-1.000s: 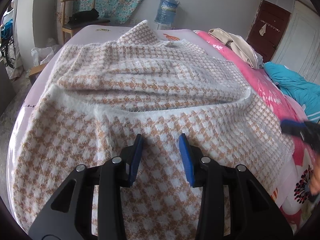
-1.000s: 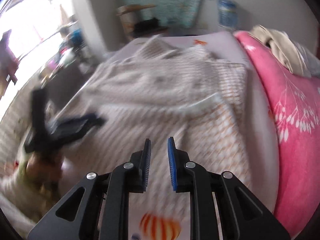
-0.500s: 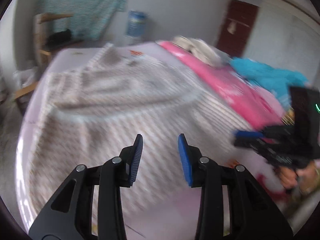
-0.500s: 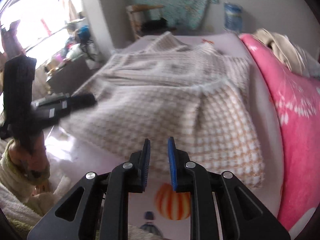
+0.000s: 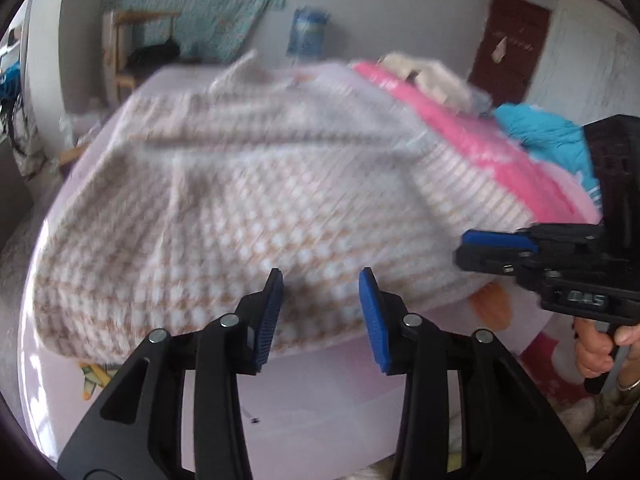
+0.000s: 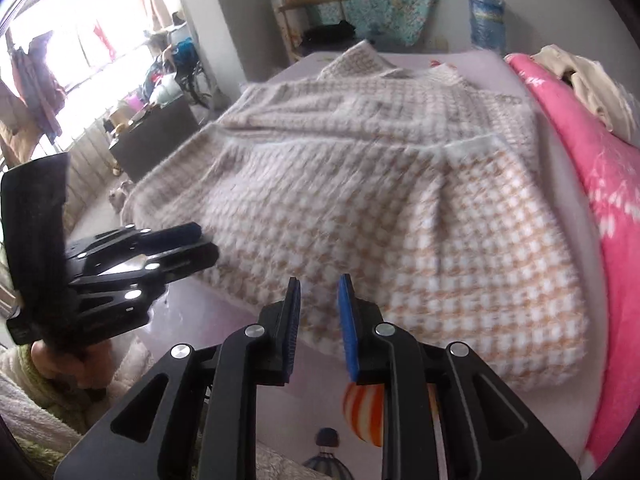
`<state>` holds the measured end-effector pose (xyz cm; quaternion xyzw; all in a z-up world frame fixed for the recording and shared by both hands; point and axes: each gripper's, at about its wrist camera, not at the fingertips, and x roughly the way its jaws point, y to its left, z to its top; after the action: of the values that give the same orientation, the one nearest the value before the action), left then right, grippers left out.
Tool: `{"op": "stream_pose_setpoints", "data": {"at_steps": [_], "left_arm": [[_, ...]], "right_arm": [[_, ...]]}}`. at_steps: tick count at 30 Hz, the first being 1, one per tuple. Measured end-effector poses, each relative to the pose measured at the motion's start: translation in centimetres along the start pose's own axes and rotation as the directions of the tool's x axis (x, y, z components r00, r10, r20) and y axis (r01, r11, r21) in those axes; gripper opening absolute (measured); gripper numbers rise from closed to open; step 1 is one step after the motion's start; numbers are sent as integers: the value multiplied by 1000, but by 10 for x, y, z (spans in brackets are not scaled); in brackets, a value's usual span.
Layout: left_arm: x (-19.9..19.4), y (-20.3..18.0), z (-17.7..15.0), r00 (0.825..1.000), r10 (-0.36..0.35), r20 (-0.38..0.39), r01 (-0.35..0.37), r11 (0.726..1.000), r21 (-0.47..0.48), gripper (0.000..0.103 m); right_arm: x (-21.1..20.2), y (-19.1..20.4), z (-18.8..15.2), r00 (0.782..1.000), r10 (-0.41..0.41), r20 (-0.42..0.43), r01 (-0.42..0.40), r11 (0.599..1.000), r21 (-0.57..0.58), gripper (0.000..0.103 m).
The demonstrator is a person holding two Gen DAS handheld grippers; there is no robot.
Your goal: Fold large clothes
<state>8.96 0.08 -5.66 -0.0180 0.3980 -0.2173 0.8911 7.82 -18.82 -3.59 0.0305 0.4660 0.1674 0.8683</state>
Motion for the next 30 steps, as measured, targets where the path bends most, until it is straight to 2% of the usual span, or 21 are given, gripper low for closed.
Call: {"op": "stream_pose_setpoints", "data": {"at_steps": [2, 3, 7, 8, 9, 11, 13, 15, 17, 19, 20, 21, 23, 25, 26, 27, 28, 30], "left_arm": [[4, 12, -4, 999, -51, -5, 51, 997, -53, 40], [1, 13, -2, 998, -56, -5, 55, 997, -62, 39], [-28, 28, 3, 997, 30, 68, -26, 998, -65, 39], [-30, 39, 0, 996, 55, 68, -50, 995, -86, 40], [-24, 50, -5, 997, 71, 35, -67, 992, -109, 40], [-10, 66, -15, 999, 47, -14, -49, 988, -145, 40], [-19, 70, -16, 1000, 29, 9, -27, 989, -147, 39], [-33, 68, -9, 998, 60, 15, -58, 991, -123, 39], [-49, 73, -8, 992, 114, 61, -107, 989, -102, 41], [-50, 86, -11, 987, 148, 57, -140, 982, -123, 42], [-43, 99, -16, 987, 159, 18, -155, 975, -158, 42], [-38, 108, -20, 989, 145, -4, -144, 972, -187, 41], [-42, 117, -23, 994, 111, 5, -107, 969, -223, 41], [-52, 111, -17, 992, 124, 15, -119, 972, -205, 41], [-60, 108, -13, 989, 139, 41, -128, 972, -196, 44], [-65, 108, -12, 988, 140, 63, -125, 972, -198, 51], [-66, 110, -12, 987, 143, 68, -126, 971, -205, 54], [-50, 116, -14, 987, 163, -3, -160, 963, -219, 54]], "right_arm": [[18, -2, -5, 999, -13, -37, 13, 1000, 9, 21], [17, -3, -5, 1000, -3, -29, 4, 1000, 22, 21], [4, -5, 2, 999, -36, -6, 37, 999, 32, 22], [4, -7, 0, 999, -38, -16, 39, 999, 34, 22], [10, -10, -2, 999, -38, -32, 39, 998, 44, 23], [19, -16, -6, 999, -22, -40, 25, 997, 76, 23], [18, -17, -2, 999, -16, -43, 19, 996, 88, 23], [1, -19, -1, 998, -65, -13, 66, 994, 84, 23], [-17, -25, -3, 991, -126, 37, 123, 988, 91, 24], [-23, -37, -7, 982, -179, 54, 171, 977, 129, 31], [-19, -49, -13, 977, -209, 38, 200, 965, 167, 32], [-12, -59, -17, 978, -210, 9, 204, 959, 197, 32], [-7, -70, -22, 986, -169, -1, 163, 955, 249, 32], [-16, -71, -18, 985, -170, 8, 163, 955, 247, 32], [-26, -72, -16, 981, -191, 36, 176, 953, 246, 33], [-31, -75, -16, 979, -199, 51, 181, 951, 249, 38], [-36, -79, -17, 974, -215, 66, 191, 946, 260, 44], [-29, -89, -20, 975, -214, 53, 191, 939, 285, 47]]}}
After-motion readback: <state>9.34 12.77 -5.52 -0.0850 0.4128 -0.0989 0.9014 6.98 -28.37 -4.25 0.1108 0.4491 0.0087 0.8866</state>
